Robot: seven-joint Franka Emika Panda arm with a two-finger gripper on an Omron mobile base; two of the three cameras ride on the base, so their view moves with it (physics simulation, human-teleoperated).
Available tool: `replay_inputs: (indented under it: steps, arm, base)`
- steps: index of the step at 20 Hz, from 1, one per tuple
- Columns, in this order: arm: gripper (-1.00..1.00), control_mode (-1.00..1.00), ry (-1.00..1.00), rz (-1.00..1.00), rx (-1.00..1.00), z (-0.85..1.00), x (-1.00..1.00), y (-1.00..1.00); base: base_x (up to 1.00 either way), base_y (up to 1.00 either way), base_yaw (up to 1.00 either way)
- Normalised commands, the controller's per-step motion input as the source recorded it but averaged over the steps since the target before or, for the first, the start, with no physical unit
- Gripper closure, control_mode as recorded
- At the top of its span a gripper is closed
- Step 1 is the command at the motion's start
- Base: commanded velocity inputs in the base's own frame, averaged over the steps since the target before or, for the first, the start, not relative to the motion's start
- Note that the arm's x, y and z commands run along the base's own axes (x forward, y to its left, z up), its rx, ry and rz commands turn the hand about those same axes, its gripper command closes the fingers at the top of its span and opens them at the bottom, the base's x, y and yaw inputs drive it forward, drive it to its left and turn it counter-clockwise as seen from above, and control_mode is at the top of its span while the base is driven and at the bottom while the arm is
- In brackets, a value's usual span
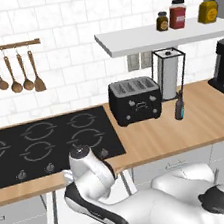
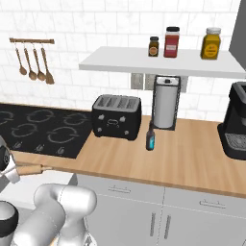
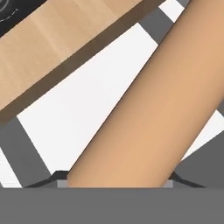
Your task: Pick the rolling pin from the drawer and place it on the counter.
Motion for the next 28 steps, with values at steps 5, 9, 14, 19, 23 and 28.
replay_inputs:
  steps: [5,9,14,19,23,28]
  arm:
    - [1.0,-1.0,0.01,-0.11,0.04,0.48,0.63,-0.66]
    - [1.0,-1.0,0.08,-0.06,0.08,0.19,1.0,-0.92]
    - [1.0,-1.0,0.08,-0.07,0.06,0.0,1.0,-1.0]
    - [1.0,-1.0,0.03,-0.03,0.04,0.0,0.71,-1.0]
    - [1.0,-1.0,0.0,0.0,0.04,-0.04,0.44,-0.76]
    - [1.0,-1.0,0.03,0.0,0.01,-0.26,0.46,-0.58]
  base:
    - [0.0,0.0,0.0]
    - [0.0,0.0,0.0]
    - [0.0,0.0,0.0]
    - [0.0,0.0,0.0]
    - [0.0,0.0,0.0]
    - [0.0,0.0,0.0]
